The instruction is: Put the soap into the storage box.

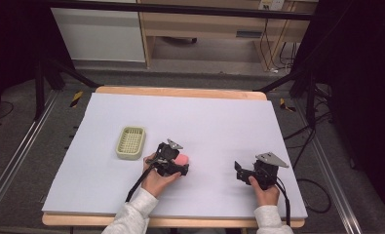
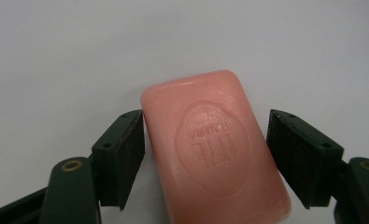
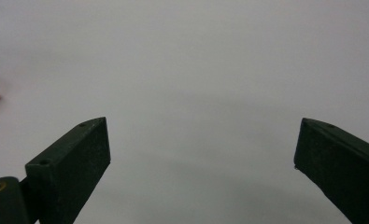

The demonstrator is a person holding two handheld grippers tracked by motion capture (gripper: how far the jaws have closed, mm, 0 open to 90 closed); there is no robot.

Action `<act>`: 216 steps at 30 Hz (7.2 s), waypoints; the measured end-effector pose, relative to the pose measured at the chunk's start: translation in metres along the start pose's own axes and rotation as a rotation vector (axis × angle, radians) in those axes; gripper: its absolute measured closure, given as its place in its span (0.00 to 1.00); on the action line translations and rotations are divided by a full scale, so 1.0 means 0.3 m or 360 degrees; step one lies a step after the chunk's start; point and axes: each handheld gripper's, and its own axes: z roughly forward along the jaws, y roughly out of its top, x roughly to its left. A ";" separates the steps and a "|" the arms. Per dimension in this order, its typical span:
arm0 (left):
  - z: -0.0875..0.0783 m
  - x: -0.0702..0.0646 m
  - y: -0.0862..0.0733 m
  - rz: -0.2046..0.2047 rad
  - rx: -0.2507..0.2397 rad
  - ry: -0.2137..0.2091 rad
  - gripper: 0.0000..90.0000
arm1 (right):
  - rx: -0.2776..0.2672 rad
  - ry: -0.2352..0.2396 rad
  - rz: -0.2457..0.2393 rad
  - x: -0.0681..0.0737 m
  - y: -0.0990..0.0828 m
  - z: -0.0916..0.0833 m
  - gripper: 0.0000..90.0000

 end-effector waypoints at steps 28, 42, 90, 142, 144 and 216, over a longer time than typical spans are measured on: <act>0.020 -0.001 -0.001 -0.0035 0.0069 -0.0029 0.40 | 0.0008 0.0007 0.0004 0.000 0.000 0.001 0.05; 0.014 0.006 0.003 -0.0011 0.0085 -0.0040 0.41 | 0.0009 0.0010 0.0004 -0.001 0.000 0.001 0.05; -0.264 0.205 -0.060 -0.0073 -0.0102 -0.0011 0.41 | 0.0002 0.0016 -0.0003 -0.002 0.001 -0.004 0.05; -0.297 0.499 -0.026 -0.0406 -0.0228 0.0202 0.41 | 0.0016 0.0019 0.0007 0.000 0.003 0.006 0.04; -0.291 0.510 -0.025 -0.0418 -0.0226 0.0211 0.41 | 0.0016 0.0016 0.0006 0.000 0.003 0.007 0.05; -0.123 0.537 -0.042 -0.0433 -0.0059 0.0323 0.41 | 0.0021 0.0018 -0.0007 0.003 0.002 0.010 0.04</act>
